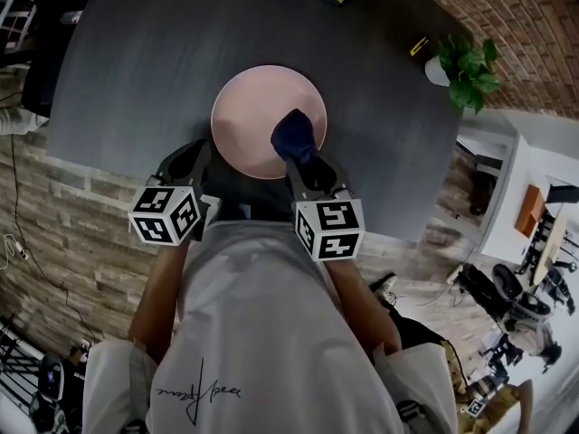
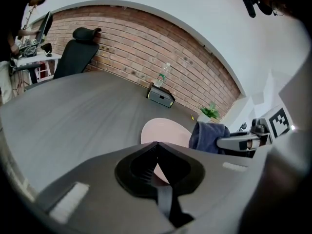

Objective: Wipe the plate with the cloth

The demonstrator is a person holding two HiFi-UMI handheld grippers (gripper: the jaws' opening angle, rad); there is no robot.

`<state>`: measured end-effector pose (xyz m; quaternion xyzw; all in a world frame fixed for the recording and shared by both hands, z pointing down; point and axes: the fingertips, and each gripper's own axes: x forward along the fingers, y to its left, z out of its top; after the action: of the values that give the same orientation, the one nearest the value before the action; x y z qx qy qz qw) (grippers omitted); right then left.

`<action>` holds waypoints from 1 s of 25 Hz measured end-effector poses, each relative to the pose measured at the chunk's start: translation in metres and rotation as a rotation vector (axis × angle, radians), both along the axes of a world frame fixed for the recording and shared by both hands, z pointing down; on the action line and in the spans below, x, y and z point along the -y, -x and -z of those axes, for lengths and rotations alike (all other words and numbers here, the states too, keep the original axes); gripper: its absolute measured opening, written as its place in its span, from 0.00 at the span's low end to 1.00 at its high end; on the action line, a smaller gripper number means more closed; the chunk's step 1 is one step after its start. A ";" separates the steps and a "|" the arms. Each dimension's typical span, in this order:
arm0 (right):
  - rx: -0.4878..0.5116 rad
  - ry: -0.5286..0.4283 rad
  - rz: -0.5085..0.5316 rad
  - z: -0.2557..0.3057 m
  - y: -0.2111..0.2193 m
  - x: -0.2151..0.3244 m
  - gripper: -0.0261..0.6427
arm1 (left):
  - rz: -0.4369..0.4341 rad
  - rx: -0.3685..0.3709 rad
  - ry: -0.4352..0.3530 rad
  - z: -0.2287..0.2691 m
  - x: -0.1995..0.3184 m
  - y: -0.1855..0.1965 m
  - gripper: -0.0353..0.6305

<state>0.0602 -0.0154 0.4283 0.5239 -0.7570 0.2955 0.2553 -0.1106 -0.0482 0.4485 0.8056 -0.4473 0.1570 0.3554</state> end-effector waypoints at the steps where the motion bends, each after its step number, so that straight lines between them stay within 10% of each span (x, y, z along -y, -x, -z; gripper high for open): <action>1: -0.004 0.009 0.009 -0.002 -0.002 0.003 0.22 | -0.003 0.003 0.017 -0.004 0.001 -0.001 0.07; 25: -0.173 0.117 0.047 -0.057 -0.040 0.051 0.22 | -0.018 0.020 0.218 -0.053 0.023 -0.014 0.11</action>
<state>0.1004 -0.0662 0.4850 0.5141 -0.7255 0.2865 0.3567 -0.0963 -0.0708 0.5012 0.7647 -0.4236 0.2157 0.4350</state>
